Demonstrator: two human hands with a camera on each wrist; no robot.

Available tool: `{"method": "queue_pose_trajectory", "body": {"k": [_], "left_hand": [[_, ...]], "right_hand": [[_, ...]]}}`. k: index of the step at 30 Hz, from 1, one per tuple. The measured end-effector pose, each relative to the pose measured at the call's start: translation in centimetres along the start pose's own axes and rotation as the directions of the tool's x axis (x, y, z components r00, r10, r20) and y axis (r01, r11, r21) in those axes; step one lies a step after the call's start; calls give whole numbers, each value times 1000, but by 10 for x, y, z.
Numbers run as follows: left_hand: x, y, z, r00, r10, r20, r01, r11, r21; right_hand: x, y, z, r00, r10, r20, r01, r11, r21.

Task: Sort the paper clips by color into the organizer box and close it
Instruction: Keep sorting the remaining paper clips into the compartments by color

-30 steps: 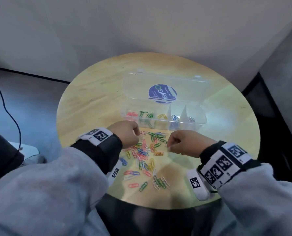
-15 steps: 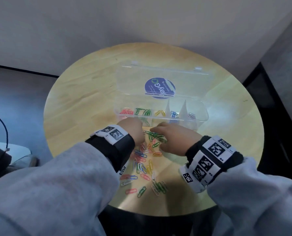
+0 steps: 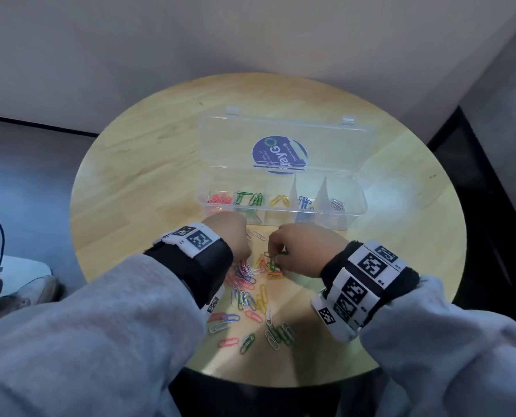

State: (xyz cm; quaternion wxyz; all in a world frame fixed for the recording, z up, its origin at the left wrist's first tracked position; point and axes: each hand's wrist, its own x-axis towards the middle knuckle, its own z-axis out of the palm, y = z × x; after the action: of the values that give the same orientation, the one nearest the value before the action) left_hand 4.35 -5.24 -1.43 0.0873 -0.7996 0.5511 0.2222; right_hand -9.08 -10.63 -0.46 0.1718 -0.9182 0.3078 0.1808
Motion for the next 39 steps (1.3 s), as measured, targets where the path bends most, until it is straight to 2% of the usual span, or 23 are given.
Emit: {"method": "queue_pose_trajectory", "body": {"k": [6, 10, 16, 18, 20, 22, 25, 27, 30, 32, 33, 34, 36, 37, 39], "left_hand": [[-3, 0, -2, 999, -12, 34, 11, 999, 39], [-2, -2, 0, 999, -26, 44, 26, 1000, 7], [-9, -3, -6, 992, -3, 124, 3, 1000, -3], [-13, -6, -10, 994, 12, 113, -6, 999, -45], [-16, -13, -16, 992, 31, 121, -3, 975, -221], [-18, -19, -22, 984, 66, 167, 34, 844, -535], [-22, -22, -31, 978, 120, 169, 84, 519, -851], [-25, -22, -35, 981, 125, 149, 98, 341, -935], [-25, -22, -33, 985, 94, 145, 120, 232, -965], [-21, -22, -30, 986, 58, 154, 133, 263, -956], [-20, -22, -28, 988, 44, 145, 121, 347, -930], [-18, -22, -26, 992, 35, 118, 86, 490, -868], [-16, -22, -23, 998, 55, 1, -43, 800, -599], [-17, -21, -21, 996, 66, -55, -84, 894, -440], [-19, -18, -18, 994, 71, -86, -90, 968, -236]], "right_hand": [[13, -7, -13, 998, 59, 7, -59, 998, -31], [21, -15, -13, 998, 36, 46, -30, 992, -120], [25, -19, -14, 999, 7, 52, 3, 982, -189], [26, -18, -11, 999, -4, 32, 10, 982, -189], [26, -18, -9, 1000, 1, 16, 2, 983, -185], [25, -18, -8, 1000, 6, 19, -2, 981, -196], [23, -19, -9, 1000, 20, 4, -19, 988, -151], [22, -22, -10, 998, 52, 16, -50, 989, -139], [25, -26, -8, 995, 80, 56, -72, 987, -144], [26, -26, -8, 993, 88, 78, -76, 987, -140], [27, -26, -8, 992, 92, 88, -78, 987, -143], [26, -26, -8, 990, 100, 97, -85, 985, -150], [25, -24, -7, 988, 112, 107, -96, 984, -148], [24, -23, -7, 988, 108, 112, -91, 985, -147], [21, -21, -6, 989, 95, 111, -80, 988, -132]]}}
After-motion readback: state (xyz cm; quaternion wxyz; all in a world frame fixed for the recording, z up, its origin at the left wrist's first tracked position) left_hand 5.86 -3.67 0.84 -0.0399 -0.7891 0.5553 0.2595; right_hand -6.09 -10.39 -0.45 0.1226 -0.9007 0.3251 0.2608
